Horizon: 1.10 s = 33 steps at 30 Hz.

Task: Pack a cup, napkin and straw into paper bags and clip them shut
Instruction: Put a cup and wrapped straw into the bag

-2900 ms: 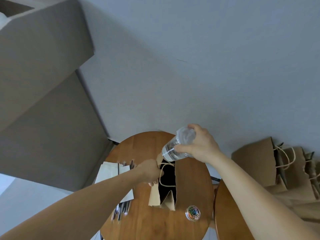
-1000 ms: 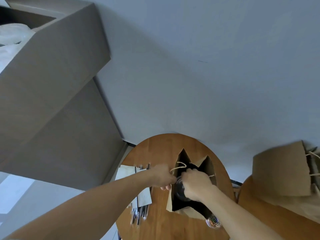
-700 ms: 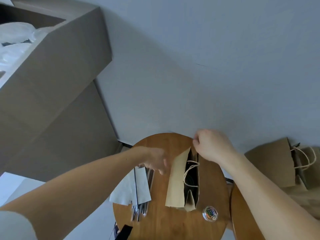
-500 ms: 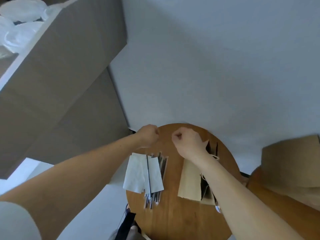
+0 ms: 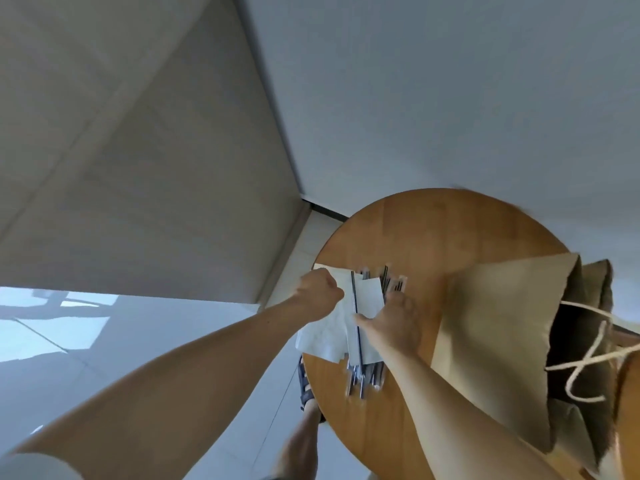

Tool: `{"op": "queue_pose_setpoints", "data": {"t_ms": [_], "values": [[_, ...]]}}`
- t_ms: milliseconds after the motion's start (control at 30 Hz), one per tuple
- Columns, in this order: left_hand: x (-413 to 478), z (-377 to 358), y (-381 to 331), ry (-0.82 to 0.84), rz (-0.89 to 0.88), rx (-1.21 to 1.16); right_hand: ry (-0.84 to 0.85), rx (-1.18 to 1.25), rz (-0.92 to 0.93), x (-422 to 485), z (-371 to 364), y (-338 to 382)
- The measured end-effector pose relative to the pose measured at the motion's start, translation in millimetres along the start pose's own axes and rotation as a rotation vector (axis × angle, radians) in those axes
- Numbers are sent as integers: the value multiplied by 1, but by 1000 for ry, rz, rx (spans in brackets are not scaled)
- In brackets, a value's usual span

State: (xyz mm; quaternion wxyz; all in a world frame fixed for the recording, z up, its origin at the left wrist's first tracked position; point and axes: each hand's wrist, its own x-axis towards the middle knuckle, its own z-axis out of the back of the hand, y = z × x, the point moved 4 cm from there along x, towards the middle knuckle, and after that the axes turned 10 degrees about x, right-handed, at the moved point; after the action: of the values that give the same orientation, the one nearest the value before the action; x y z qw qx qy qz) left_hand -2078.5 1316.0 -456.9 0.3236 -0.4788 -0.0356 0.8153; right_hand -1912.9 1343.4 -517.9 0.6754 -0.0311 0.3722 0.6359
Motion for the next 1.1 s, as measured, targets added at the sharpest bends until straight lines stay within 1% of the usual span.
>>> {"op": "queue_pose_setpoints", "data": {"t_ms": [133,300,567,667,867,1000,1100], "values": [[14,-13,-1,23,1,17,-35,-110,-13,5,-13,-3],[15,-19,2,50,14,9,-82,-109,10,5,-18,-3],[14,-17,-2,37,-13,31,37,83,-53,11,-14,-14],[13,-18,-4,40,-9,23,95,221,-127,13,-14,-19],[4,-13,-16,19,-36,46,125,474,-216,8,-6,-24],[-8,4,-26,-24,-69,53,134,573,-189,-4,14,-14],[-20,20,-34,-47,-88,10,104,625,-73,-15,49,8]]}}
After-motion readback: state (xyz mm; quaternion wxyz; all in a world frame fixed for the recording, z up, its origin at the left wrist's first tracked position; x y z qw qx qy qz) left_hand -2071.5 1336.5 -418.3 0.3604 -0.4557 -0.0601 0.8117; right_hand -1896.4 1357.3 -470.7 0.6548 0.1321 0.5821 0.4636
